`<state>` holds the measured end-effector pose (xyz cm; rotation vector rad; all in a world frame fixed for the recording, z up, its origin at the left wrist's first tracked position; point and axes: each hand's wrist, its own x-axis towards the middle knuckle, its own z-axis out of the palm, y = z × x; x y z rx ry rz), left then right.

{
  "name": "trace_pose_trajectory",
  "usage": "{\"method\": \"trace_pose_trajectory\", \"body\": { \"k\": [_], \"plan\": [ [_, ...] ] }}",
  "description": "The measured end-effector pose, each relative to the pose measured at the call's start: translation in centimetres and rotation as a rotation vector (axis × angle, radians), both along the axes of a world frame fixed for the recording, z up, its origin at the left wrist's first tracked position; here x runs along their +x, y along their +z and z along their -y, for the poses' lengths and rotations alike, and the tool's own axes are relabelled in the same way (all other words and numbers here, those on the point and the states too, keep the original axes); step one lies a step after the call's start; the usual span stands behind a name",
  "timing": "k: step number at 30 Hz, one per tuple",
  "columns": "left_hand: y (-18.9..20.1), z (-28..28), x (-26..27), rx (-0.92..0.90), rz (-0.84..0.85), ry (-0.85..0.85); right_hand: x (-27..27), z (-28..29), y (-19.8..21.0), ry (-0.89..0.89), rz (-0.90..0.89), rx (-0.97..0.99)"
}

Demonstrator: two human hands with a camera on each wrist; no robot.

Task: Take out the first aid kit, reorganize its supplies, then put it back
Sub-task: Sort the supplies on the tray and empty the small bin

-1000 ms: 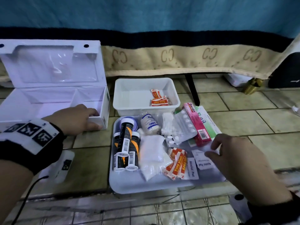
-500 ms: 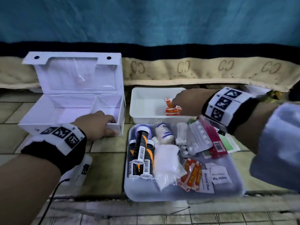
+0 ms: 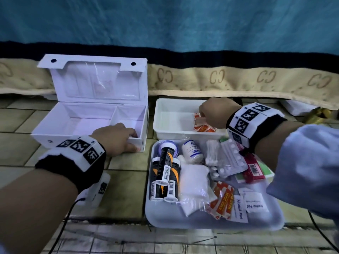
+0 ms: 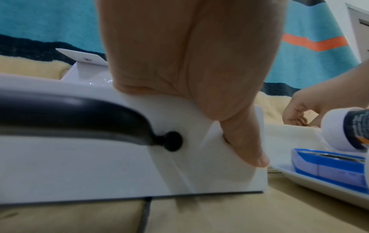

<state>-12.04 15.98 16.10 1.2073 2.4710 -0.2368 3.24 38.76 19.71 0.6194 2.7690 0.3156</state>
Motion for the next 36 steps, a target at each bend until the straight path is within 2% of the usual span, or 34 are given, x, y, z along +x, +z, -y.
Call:
{"method": "trace_pose_trajectory", "body": {
  "k": [8,11,14,18,22,26,31,33,36],
  "plan": [
    [0.1,0.0,0.1,0.005,-0.002,-0.002,2.3,0.5,2.3,-0.081,-0.176,-0.04],
    [0.1,-0.1,0.1,0.004,0.003,-0.006,4.3,2.2,5.1,0.051,-0.259,-0.076],
    [0.1,-0.1,0.1,0.009,0.007,-0.011,7.7,4.3,6.8,0.184,-0.162,-0.115],
    [0.0,0.0,0.0,0.006,0.012,-0.006,11.6,6.7,4.7,0.264,0.061,-0.171],
    [0.0,0.0,0.0,0.013,0.012,0.001,14.1,7.4,0.9,0.295,0.013,-0.268],
    [0.1,-0.1,0.1,0.005,0.014,0.003,15.1,6.8,-2.0,0.349,0.08,-0.225],
    [0.1,-0.1,0.2,0.004,0.015,0.011,15.5,7.1,-1.1,0.313,0.112,-0.258],
    [0.2,-0.1,0.2,0.004,0.019,0.013,14.6,7.0,0.0,0.29,0.064,-0.158],
    [0.2,-0.1,0.2,0.009,0.026,0.01,12.2,6.2,2.3,0.148,-0.067,-0.081]
  ]
}}
